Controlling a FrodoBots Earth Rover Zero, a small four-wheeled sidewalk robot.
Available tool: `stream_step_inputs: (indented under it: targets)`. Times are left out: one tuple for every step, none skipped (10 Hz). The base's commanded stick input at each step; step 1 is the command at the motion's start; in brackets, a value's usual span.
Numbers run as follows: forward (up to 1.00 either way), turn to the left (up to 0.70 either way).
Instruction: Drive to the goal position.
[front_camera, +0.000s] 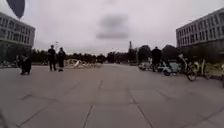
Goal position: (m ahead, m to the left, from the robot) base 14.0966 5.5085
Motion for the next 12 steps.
stream_step_inputs:
  targets:
    - [0.7,0.01]
    - [0.7,0.01]
    - [0.7,0.01]
    - [0.7,0.01]
    - [0.7,0.01]
    - [0.7,0.01]
    - [0.7,0.01]
    - [0.7,0.03]
    - [0.7,0.09]
    - [0.7,0.15]
    - [0.7,0.15]
    - [0.7,0.13]
